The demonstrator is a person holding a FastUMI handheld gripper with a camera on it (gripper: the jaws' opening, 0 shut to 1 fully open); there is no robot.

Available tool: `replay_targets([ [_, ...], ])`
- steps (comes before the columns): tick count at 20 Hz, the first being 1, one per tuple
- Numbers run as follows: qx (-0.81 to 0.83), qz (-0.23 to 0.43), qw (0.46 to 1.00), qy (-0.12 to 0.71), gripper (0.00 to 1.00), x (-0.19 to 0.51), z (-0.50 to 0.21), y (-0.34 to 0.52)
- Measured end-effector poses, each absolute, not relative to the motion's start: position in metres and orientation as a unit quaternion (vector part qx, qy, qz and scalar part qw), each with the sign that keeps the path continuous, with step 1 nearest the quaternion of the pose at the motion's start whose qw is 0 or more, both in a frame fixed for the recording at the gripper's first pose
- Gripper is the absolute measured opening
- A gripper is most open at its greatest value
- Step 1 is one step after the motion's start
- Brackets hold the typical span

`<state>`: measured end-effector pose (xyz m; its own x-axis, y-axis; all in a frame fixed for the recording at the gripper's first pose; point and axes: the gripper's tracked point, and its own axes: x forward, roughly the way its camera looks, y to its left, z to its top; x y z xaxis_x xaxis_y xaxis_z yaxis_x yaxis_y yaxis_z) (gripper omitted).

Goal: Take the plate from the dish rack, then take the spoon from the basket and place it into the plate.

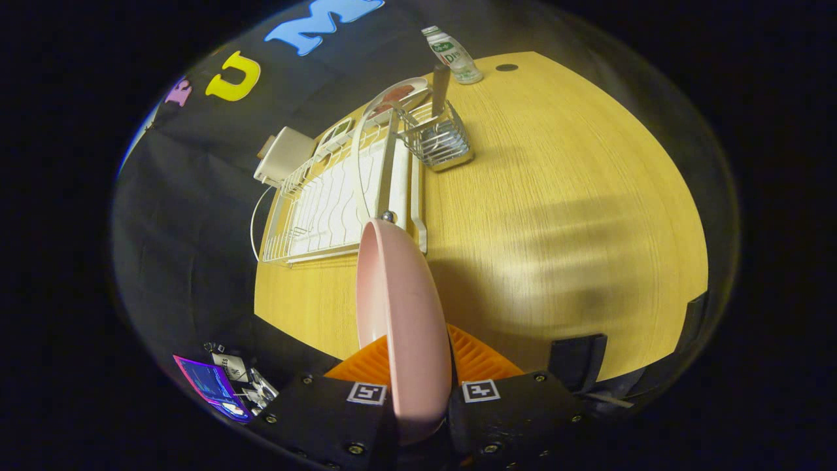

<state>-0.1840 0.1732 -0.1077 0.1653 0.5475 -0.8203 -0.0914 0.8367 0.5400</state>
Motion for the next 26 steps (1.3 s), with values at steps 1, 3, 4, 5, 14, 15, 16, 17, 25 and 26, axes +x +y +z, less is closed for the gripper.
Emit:
replay_targets([
  [1,0.198,0.213,0.736,0.611,0.28,-0.185,-0.113,0.174],
  [3,0.209,0.212,0.729,0.616,0.28,-0.189,-0.128,0.178],
  [4,0.212,0.212,0.728,0.616,0.28,-0.192,-0.132,0.179],
  [5,0.216,0.215,0.727,0.615,0.28,-0.193,-0.135,0.182],
  [14,0.305,0.237,0.688,0.614,0.29,-0.208,-0.159,0.24],
  [15,0.312,0.233,0.686,0.615,0.29,-0.208,-0.162,0.246],
  [16,0.306,0.226,0.688,0.617,0.3,-0.208,-0.166,0.245],
  [17,0.305,0.226,0.69,0.616,0.33,-0.208,-0.169,0.247],
  [25,0.257,0.196,0.73,0.603,0.47,-0.186,-0.161,0.196],
  [26,0.261,0.192,0.733,0.598,0.47,-0.183,-0.156,0.19],
])
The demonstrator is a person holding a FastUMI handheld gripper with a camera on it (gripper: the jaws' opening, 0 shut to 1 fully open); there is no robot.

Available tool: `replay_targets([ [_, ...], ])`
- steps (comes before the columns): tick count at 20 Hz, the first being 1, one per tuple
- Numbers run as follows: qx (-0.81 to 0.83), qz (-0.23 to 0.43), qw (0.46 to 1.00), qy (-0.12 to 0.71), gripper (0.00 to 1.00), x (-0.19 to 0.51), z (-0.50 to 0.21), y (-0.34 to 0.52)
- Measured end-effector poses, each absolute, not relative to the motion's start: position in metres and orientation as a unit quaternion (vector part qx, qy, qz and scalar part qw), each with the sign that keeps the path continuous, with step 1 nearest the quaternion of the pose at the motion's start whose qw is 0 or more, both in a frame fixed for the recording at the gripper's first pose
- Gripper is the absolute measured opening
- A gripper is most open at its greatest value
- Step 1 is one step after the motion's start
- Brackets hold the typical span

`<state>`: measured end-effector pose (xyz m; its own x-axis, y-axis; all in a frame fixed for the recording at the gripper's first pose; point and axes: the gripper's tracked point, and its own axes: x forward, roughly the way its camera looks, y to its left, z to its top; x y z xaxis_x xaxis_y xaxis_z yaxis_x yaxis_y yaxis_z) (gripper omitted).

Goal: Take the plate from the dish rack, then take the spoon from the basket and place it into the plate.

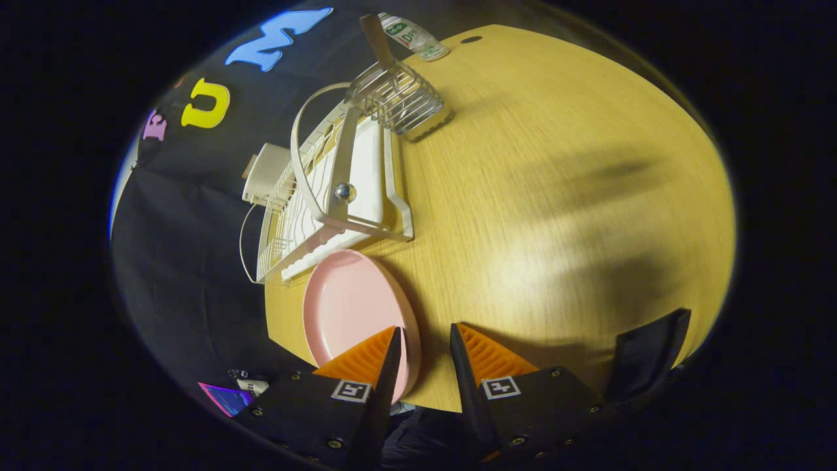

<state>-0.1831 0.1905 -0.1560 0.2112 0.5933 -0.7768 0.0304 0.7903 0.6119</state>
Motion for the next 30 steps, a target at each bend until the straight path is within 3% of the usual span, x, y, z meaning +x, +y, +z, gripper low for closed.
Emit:
replay_targets([
  [4,0.24,0.169,0.788,0.541,0.48,-0.157,-0.136,0.156],
  [9,0.224,0.136,0.881,0.394,0.49,-0.094,-0.082,0.124],
  [13,0.213,0.119,0.926,0.288,0.48,-0.049,-0.039,0.115],
  [20,0.213,0.109,0.947,0.213,0.48,0.01,-0.033,0.138],
  [28,0.235,0.098,0.944,0.21,0.48,0.063,-0.064,0.158],
  [30,0.242,0.085,0.945,0.202,0.19,0.072,-0.061,0.159],
])
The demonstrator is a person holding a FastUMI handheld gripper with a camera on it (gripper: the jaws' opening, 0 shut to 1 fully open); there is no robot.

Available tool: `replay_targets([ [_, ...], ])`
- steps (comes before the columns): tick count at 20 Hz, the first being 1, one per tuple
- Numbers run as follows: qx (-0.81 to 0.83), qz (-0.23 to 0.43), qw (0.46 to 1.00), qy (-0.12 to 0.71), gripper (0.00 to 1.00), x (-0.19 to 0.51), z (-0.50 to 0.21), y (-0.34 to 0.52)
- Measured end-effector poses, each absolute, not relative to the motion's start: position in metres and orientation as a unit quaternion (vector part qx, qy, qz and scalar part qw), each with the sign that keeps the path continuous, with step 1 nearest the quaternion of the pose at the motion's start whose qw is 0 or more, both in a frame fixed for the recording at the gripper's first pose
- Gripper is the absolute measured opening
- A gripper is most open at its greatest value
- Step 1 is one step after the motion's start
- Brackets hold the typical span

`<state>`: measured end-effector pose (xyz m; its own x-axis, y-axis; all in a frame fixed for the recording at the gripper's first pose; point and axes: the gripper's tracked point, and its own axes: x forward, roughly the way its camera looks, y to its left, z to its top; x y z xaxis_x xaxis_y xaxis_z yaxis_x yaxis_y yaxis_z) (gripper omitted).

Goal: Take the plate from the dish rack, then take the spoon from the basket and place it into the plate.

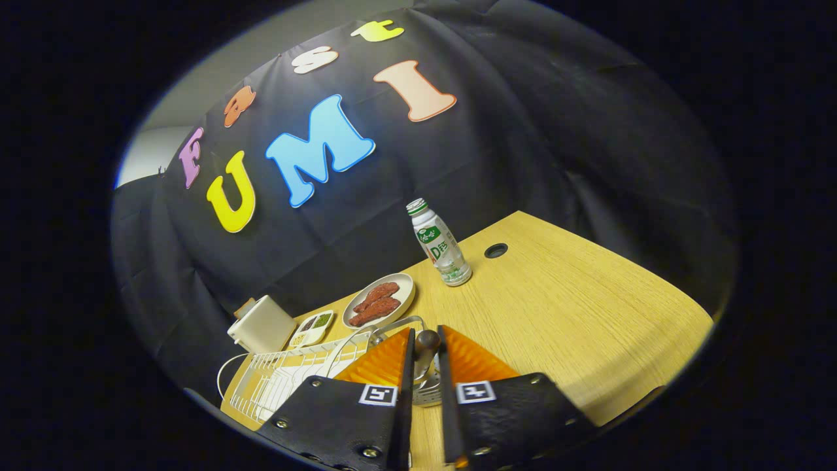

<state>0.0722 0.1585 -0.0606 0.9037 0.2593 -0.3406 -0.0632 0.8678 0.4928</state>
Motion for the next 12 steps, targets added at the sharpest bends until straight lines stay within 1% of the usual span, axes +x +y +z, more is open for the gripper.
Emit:
replay_targets([
  [1,0.24,0.086,0.946,0.199,0.16,0.076,-0.061,0.16],
  [3,0.229,0.082,0.952,0.188,0.16,0.081,-0.052,0.159],
  [4,0.213,0.083,0.957,0.179,0.05,0.087,-0.051,0.161],
  [8,0.18,0.103,0.965,0.159,0.05,0.096,-0.031,0.168],
  [12,0.17,0.111,0.97,0.134,0.05,0.091,0.006,0.166],
])
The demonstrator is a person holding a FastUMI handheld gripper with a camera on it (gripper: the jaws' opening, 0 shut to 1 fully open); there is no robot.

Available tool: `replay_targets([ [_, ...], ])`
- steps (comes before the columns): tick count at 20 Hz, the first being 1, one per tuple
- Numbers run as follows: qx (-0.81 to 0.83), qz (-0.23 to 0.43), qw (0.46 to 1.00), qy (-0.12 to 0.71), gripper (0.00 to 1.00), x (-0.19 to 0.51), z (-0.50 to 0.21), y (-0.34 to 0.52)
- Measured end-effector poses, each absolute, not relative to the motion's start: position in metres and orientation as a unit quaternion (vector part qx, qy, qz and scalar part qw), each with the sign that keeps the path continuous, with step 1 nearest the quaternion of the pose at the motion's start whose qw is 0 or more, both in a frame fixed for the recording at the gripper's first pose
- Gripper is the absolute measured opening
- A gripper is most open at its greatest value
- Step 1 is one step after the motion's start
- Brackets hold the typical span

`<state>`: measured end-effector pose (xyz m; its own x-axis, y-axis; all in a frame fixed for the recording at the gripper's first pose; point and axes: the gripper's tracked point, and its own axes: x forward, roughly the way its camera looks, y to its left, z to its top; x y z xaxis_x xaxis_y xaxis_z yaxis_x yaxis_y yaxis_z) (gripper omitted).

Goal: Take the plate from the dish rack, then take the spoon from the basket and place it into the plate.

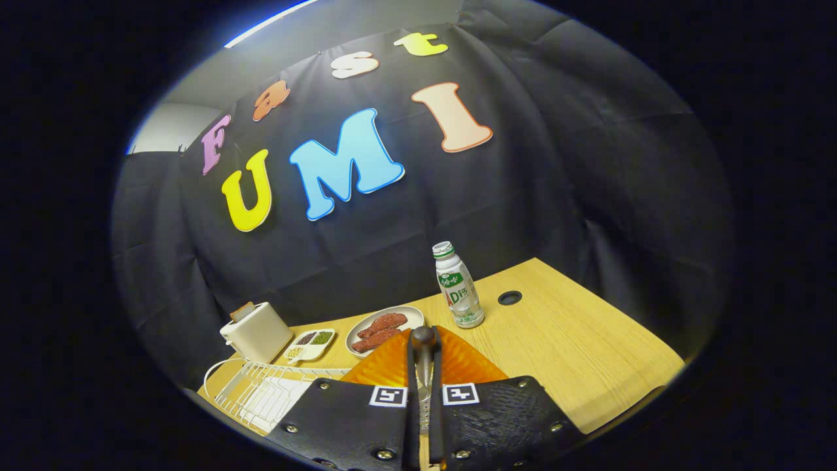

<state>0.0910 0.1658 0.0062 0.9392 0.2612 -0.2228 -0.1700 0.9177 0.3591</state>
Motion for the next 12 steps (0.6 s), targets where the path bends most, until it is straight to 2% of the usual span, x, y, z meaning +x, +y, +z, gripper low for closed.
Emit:
replay_targets([
  [7,0.162,0.168,0.966,0.108,0.05,0.043,0.085,0.17],
  [12,0.142,0.236,0.953,0.129,0.05,-0.012,0.097,0.208],
])
